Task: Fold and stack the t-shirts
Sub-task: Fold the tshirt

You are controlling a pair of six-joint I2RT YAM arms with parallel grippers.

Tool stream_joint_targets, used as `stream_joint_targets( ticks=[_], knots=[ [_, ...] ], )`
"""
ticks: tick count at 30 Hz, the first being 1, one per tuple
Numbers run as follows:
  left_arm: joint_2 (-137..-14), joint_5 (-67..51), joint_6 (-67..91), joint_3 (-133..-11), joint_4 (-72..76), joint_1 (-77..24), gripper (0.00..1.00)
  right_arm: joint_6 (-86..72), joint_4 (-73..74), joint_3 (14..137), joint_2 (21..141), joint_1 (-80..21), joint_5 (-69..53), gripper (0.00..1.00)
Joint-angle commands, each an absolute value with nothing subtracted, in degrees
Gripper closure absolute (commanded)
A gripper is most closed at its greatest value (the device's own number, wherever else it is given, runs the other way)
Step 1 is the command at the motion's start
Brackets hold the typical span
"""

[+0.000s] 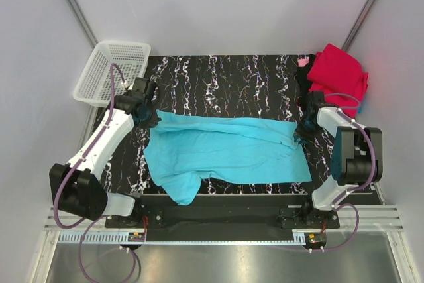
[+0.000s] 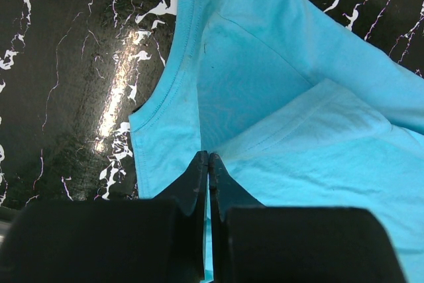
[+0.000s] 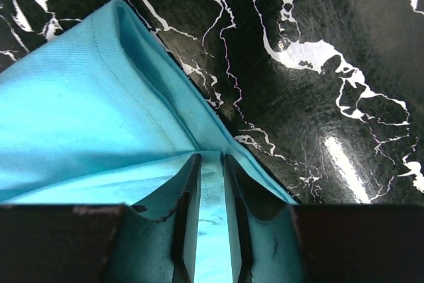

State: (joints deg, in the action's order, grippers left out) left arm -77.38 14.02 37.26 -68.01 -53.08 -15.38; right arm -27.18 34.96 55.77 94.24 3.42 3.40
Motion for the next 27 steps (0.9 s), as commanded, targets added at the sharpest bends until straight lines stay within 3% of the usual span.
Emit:
stream_joint_targets(
  ticks=[1,4,5,27],
  knots=[
    [-76.6,15.6,36.0,-68.4,-51.8,-15.0,1.00,-26.8,33.9,56.9,95.2,3.7,2.5,0.73],
    [-76.7,15.7,36.0,-68.3,-51.9,-15.0,1.00,-26.8,33.8,56.8,95.4,3.6,2.4,0.87],
    [-76.6,15.6,36.0,-68.3,-51.8,-15.0,1.00,-26.7,33.8,56.6,95.4,3.7,2.3,1.00],
    [-70.0,11.3,33.7,-67.6,-53.7,-15.0,1.00,-23.3,45.8,62.8,81.2,3.7,3.3,1.00]
  ],
)
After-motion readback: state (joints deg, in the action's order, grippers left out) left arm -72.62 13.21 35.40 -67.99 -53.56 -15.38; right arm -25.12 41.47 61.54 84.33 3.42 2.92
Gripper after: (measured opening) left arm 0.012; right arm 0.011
